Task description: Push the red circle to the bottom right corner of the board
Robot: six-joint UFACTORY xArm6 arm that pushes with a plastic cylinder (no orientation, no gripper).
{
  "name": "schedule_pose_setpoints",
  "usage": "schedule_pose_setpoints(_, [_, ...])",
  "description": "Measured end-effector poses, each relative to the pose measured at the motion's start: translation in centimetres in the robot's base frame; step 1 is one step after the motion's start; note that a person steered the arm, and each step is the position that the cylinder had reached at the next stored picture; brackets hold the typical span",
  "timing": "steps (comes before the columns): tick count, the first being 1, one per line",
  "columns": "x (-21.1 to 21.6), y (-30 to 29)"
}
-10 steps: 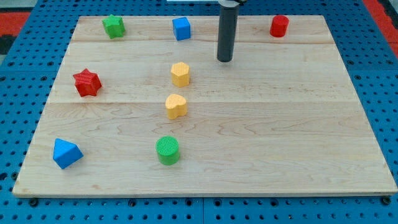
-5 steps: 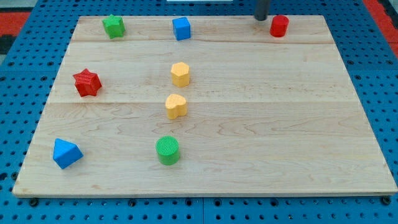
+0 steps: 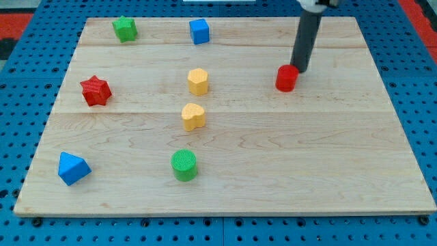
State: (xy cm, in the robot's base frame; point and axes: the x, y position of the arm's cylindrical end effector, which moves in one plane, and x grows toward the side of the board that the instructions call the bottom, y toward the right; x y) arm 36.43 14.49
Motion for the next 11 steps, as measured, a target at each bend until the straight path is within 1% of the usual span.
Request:
schedule_pose_setpoints(1, [1.6,0.2])
schedule_pose_setpoints(2, [-3.2,-4.9])
schedule_pose_setpoints(3, [2.4,-6.6])
schedule_pose_setpoints(4, [4.3,-2.6])
schedule_pose_setpoints(5, [1.1,-2.2])
schedule_pose_setpoints(6, [4.3,0.4])
schedule_pose_setpoints(7, [10.7,0.4])
schedule_pose_setpoints(8, [12.5,0.3])
schedule_pose_setpoints(9, [12.4,1.2])
schedule_pose_setpoints(10, [13.0,5.1])
schedule_pose_setpoints(11, [14.7,4.9])
